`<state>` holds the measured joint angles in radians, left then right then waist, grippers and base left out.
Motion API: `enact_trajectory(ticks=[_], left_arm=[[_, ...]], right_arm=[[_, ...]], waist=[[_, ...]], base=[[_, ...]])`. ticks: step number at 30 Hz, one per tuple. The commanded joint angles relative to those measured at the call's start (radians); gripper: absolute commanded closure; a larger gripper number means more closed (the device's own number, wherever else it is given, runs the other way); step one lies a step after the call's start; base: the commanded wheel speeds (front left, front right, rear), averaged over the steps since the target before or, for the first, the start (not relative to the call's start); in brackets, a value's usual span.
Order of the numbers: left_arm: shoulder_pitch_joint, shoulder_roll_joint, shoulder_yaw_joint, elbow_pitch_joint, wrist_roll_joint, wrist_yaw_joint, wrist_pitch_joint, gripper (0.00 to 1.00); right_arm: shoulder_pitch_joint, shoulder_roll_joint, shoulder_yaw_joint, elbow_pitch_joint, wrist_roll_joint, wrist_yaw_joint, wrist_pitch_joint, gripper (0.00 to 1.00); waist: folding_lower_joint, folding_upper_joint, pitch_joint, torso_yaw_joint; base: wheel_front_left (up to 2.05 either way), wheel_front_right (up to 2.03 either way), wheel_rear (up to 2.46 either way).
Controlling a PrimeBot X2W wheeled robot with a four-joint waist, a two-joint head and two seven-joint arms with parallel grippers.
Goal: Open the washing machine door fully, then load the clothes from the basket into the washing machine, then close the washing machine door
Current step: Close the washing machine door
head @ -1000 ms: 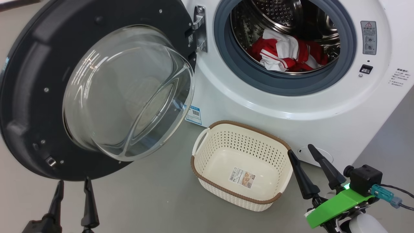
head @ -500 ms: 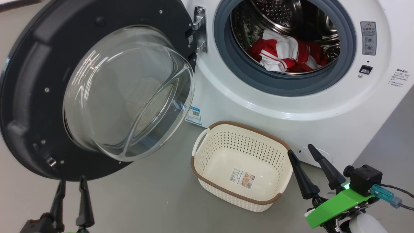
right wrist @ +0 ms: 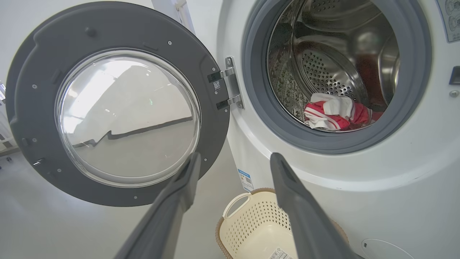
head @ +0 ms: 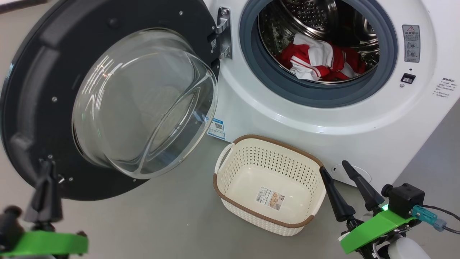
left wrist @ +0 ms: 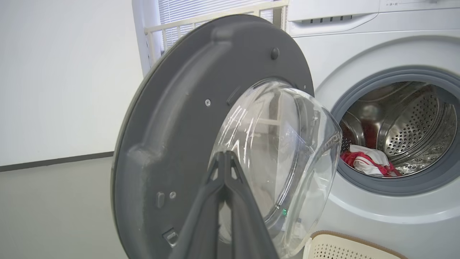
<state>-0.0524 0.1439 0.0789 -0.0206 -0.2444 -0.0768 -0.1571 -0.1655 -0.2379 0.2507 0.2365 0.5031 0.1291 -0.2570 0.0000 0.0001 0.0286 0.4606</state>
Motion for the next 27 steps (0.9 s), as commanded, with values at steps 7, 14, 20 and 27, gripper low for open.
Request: enact_trajectory(ticks=[7,14,20,27], left_arm=[[-0.160,0.114,0.134,-0.157,-0.186,-0.029,0.155,1.00],[-0.298,0.190,0.264,-0.161,-0.391,-0.017,0.304,1.00],[-0.378,0.213,0.334,-0.078,-0.540,0.022,0.415,1.00],[-0.483,0.223,0.428,0.107,-0.741,0.093,0.546,1.00]], right_arm=[[-0.015,-0.004,0.019,-0.025,0.005,0.002,-0.005,0.00],[-0.021,-0.009,0.026,-0.026,0.006,0.002,-0.005,0.00],[-0.024,-0.012,0.025,-0.027,0.007,0.002,-0.005,0.00],[-0.028,-0.011,0.025,-0.028,0.006,0.002,-0.005,0.00]], waist=[[0.0000,-0.0001,0.000,-0.002],[0.0000,-0.0001,0.014,-0.012],[0.0000,-0.0001,0.023,-0.018],[0.0000,-0.0001,0.033,-0.023]], base=[[0.00,0.00,0.00],[0.00,0.00,0.00],[0.00,0.00,0.00],[0.00,0.00,0.00]])
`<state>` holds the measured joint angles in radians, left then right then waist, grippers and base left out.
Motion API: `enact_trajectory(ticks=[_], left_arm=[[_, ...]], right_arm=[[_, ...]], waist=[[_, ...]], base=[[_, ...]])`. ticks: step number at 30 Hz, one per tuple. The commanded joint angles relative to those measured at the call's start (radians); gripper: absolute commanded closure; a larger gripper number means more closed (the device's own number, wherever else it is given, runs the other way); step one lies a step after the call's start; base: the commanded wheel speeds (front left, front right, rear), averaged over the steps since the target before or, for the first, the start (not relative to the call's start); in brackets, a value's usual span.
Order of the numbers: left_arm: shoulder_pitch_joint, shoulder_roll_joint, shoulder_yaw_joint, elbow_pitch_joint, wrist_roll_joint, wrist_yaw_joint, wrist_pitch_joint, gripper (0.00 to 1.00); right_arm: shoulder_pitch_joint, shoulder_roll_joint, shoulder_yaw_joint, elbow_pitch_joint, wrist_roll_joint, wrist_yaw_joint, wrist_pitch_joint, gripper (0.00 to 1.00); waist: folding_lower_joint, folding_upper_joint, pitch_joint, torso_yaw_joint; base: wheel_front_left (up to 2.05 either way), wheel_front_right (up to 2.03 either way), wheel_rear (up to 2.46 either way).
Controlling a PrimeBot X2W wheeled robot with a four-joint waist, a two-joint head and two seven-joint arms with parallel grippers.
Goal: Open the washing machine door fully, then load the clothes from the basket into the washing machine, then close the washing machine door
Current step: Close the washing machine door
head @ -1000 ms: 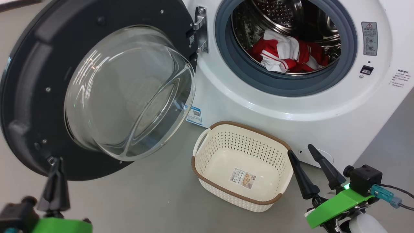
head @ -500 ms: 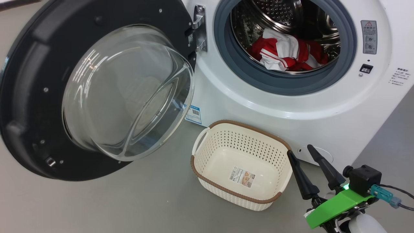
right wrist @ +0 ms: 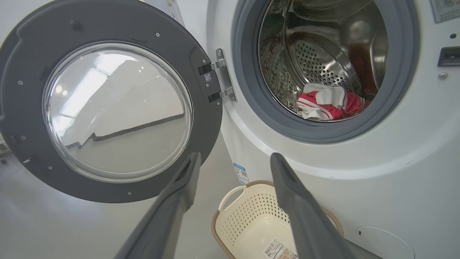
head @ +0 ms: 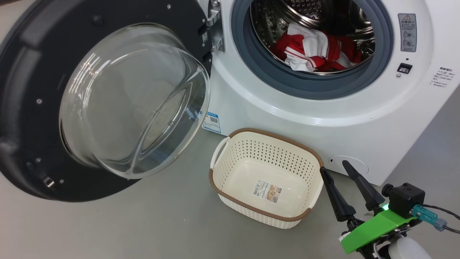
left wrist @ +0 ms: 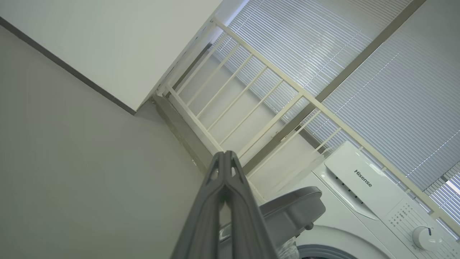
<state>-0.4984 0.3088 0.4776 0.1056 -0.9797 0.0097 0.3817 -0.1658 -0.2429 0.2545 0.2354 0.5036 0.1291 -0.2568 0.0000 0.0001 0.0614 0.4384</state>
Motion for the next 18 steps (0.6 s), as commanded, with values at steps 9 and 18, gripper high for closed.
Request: enact_trajectory(ticks=[9,18], left_arm=[[-0.120,0.088,0.102,0.234,-0.167,0.095,0.164,1.00],[-0.168,0.103,0.103,0.390,-0.207,0.137,0.229,1.00]], right_arm=[[-0.037,-0.008,0.025,-0.024,0.010,0.002,-0.005,0.00],[-0.047,-0.010,0.028,-0.021,0.010,0.002,-0.005,0.00]], waist=[[0.0000,-0.0001,0.003,-0.018],[0.0000,-0.0001,0.012,-0.037]], base=[[0.00,0.00,0.00],[0.00,0.00,0.00]])
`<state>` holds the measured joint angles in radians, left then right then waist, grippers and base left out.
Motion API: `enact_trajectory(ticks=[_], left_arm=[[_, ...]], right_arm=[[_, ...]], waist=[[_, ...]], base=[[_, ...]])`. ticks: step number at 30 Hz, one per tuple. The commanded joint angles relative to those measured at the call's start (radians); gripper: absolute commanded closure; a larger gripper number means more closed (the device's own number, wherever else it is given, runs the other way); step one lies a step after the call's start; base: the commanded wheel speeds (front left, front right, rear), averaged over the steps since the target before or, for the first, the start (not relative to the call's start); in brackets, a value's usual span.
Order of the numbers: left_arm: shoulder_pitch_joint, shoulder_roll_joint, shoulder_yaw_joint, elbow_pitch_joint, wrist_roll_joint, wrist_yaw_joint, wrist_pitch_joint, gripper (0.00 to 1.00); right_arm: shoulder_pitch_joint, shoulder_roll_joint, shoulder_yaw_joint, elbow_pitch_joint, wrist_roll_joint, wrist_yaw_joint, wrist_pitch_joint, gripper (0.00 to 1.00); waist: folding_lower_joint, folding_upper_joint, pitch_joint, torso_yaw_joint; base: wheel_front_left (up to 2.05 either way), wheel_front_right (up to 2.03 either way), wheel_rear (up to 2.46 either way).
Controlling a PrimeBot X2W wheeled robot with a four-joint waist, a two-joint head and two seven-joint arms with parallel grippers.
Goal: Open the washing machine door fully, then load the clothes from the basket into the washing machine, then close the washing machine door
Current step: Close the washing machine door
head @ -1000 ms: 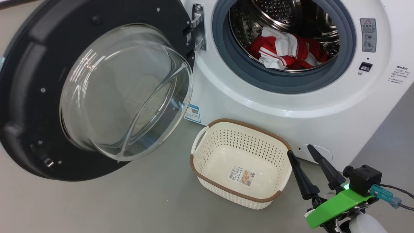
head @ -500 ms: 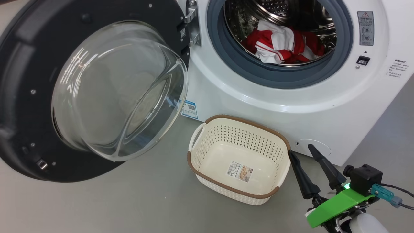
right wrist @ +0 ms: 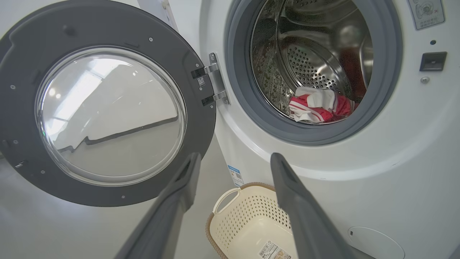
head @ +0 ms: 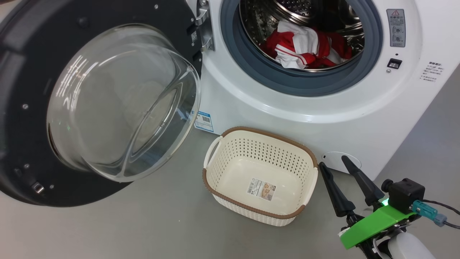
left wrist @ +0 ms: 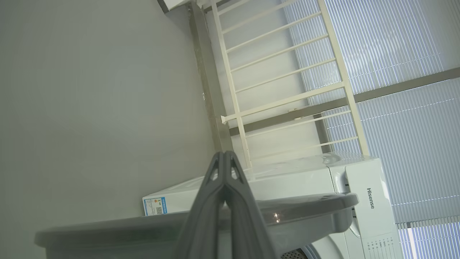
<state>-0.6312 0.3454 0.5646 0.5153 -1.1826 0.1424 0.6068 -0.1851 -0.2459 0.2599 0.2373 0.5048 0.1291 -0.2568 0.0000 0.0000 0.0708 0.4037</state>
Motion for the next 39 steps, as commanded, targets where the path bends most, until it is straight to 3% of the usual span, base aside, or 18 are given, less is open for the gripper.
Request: enact_trajectory(ticks=[1,16,27,39], left_arm=[[-0.040,0.067,0.016,-0.009,-0.003,0.003,-0.001,1.00],[-0.087,0.070,0.000,0.116,0.009,-0.011,-0.032,1.00],[-0.029,0.073,-0.054,0.085,-0.017,-0.036,0.142,1.00],[0.083,0.017,-0.105,-0.120,-0.085,-0.032,0.350,1.00]], right_arm=[[-0.029,-0.007,0.023,-0.023,0.008,0.002,-0.005,0.00],[-0.048,-0.011,0.019,-0.025,0.010,0.002,-0.005,0.00],[-0.035,-0.004,0.001,-0.022,0.010,0.002,-0.005,0.00],[-0.024,0.008,-0.005,-0.020,0.011,0.002,-0.005,0.00]], waist=[[0.0000,0.0000,0.004,-0.005],[0.0000,0.0000,0.036,-0.035],[0.0000,0.0000,0.019,-0.028],[0.0000,0.0000,-0.003,-0.014]], base=[[0.00,0.00,0.00],[0.00,0.00,0.00],[0.00,0.00,0.00],[0.00,0.00,0.00]])
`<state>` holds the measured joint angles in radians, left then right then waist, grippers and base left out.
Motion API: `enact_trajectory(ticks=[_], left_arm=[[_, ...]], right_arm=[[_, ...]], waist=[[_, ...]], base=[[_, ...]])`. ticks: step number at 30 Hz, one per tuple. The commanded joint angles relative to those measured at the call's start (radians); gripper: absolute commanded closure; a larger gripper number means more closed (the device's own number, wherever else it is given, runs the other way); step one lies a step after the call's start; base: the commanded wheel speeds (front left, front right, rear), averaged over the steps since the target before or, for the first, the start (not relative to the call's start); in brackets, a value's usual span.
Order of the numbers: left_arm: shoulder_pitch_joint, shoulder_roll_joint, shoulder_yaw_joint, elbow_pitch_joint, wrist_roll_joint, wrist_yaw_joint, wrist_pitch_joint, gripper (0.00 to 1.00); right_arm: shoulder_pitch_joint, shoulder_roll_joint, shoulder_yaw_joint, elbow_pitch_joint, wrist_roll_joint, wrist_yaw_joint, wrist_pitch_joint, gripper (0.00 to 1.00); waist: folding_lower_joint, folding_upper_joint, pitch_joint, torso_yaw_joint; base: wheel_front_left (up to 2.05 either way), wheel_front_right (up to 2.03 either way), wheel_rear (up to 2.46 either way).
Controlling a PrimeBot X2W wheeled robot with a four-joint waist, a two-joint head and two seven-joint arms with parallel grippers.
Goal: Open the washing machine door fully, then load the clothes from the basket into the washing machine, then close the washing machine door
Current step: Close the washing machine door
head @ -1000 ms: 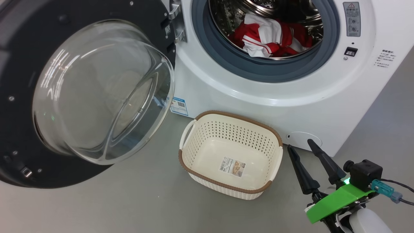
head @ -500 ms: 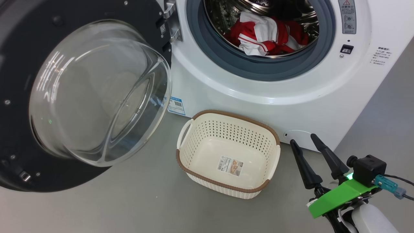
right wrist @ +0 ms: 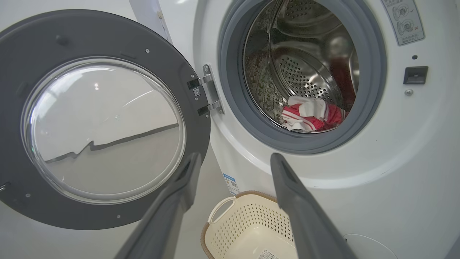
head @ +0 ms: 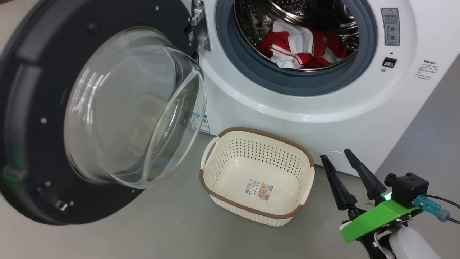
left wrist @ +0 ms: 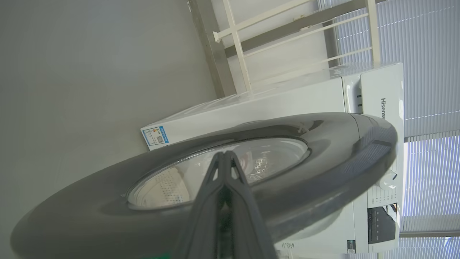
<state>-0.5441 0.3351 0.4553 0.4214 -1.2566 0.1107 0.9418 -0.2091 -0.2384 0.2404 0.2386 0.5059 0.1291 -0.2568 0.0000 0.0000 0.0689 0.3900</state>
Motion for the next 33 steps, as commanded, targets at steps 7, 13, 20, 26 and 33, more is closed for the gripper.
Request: enact_trajectory(ticks=[7,13,20,26,33], left_arm=[[0.071,-0.016,-0.029,-0.185,-0.039,0.036,0.106,1.00],[0.127,-0.060,-0.064,-0.313,-0.049,0.071,0.152,1.00],[0.151,-0.084,-0.082,-0.391,-0.054,0.098,0.172,1.00],[0.159,-0.094,-0.083,-0.408,-0.054,0.105,0.169,1.00],[0.171,-0.101,-0.087,-0.418,-0.048,0.105,0.164,1.00]], right_arm=[[0.008,0.008,0.010,-0.020,0.009,0.002,-0.005,0.00],[0.015,0.012,0.007,-0.021,0.008,0.002,-0.005,0.00],[0.018,0.015,0.011,-0.021,0.008,0.002,-0.005,0.00],[0.022,0.018,0.014,-0.016,0.011,0.002,-0.005,0.00],[0.032,0.024,0.016,-0.012,0.012,0.002,-0.005,0.00]], waist=[[0.0000,0.0000,-0.015,0.000],[0.0000,0.0000,-0.022,0.000],[0.0000,0.0000,-0.029,0.000],[0.0000,0.0000,-0.038,-0.002],[0.0000,0.0000,-0.054,-0.002]], base=[[0.00,0.00,0.00],[0.00,0.00,0.00],[0.00,0.00,0.00],[0.00,0.00,0.00],[0.00,0.00,0.00]])
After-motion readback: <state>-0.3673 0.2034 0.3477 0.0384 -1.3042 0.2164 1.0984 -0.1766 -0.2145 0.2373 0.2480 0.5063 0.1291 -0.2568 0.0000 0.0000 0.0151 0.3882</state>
